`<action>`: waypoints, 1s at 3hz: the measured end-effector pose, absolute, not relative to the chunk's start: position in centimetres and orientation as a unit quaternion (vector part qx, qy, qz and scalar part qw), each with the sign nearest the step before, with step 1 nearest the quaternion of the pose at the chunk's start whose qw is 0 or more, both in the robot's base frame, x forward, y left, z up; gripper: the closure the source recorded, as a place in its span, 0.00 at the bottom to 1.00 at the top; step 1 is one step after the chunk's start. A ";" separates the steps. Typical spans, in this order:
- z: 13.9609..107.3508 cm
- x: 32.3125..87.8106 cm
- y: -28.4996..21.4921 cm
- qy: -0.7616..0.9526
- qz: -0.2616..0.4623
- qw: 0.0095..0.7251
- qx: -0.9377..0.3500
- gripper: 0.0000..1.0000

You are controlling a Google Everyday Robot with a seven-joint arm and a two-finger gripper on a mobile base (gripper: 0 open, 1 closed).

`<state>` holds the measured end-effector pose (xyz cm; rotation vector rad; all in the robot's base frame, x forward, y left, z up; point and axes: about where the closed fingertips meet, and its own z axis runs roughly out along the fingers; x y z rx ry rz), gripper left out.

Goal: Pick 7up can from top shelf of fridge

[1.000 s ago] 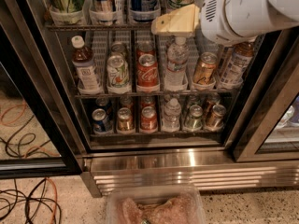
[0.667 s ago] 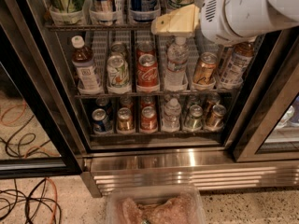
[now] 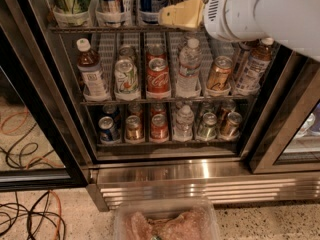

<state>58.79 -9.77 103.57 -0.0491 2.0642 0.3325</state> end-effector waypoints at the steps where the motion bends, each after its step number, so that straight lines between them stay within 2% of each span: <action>1: 104.6 60.3 -9.9 0.835 0.126 0.536 -0.010 0.18; 3: 106.0 61.6 -10.8 0.808 0.103 0.580 -0.001 0.21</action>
Offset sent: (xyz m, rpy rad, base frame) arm 0.0335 -0.0098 0.0249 -0.0289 -0.2020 -0.1099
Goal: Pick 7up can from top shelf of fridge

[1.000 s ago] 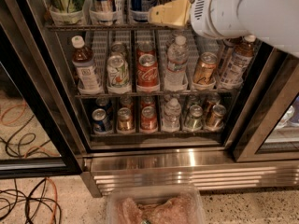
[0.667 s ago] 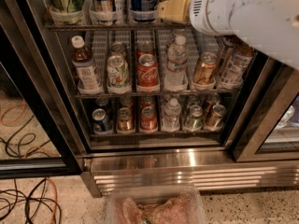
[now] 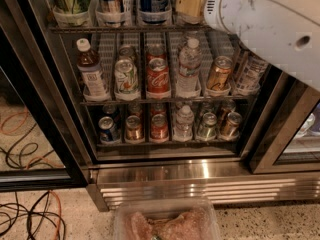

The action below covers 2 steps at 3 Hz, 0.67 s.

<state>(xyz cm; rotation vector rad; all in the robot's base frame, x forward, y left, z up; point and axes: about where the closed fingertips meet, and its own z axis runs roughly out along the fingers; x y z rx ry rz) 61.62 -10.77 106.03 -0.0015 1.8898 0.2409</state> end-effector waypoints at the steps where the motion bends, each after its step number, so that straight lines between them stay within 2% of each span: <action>1: 106.6 62.1 -11.1 0.799 0.096 0.594 0.001 0.29; 2: 107.1 62.6 -10.6 0.792 0.100 0.602 -0.004 0.29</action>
Offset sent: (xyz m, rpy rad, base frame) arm 0.0174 0.0070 0.0109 0.0057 -0.0757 0.0074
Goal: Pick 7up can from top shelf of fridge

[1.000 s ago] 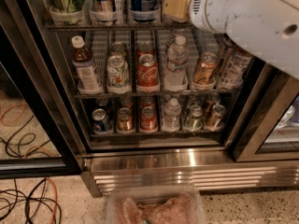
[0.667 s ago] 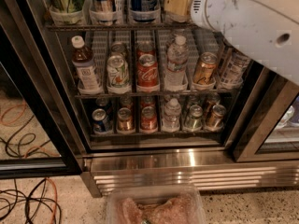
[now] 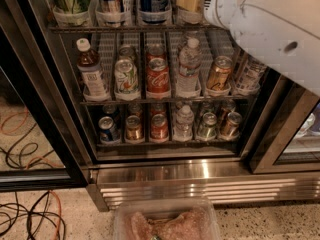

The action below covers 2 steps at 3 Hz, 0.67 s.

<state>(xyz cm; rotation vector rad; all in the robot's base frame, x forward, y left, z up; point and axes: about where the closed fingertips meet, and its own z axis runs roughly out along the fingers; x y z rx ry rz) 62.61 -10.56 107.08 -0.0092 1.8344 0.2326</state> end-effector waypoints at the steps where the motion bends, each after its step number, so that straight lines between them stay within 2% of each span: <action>1: 107.4 63.0 -10.0 0.787 0.107 0.607 -0.009 0.30; 2: 107.6 63.9 -9.0 0.784 0.119 0.610 -0.017 0.32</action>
Offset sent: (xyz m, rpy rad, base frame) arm 0.0162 0.0164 0.0022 0.0307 -0.0178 0.0512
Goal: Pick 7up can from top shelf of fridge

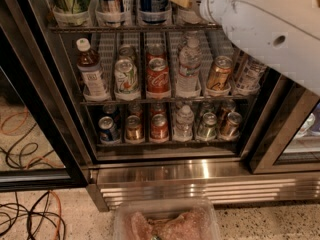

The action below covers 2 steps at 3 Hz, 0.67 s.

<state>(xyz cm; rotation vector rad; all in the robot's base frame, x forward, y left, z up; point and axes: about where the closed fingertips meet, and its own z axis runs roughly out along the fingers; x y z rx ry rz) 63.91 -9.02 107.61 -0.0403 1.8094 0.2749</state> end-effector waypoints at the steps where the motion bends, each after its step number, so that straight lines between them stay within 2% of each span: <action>1: 107.7 64.7 -8.9 0.781 0.117 0.614 -0.022 0.33; 2: 107.8 65.6 -9.0 0.777 0.110 0.620 -0.028 0.33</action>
Offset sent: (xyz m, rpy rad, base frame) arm 0.0293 -0.0023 -0.0013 -0.0402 -0.0441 -0.0059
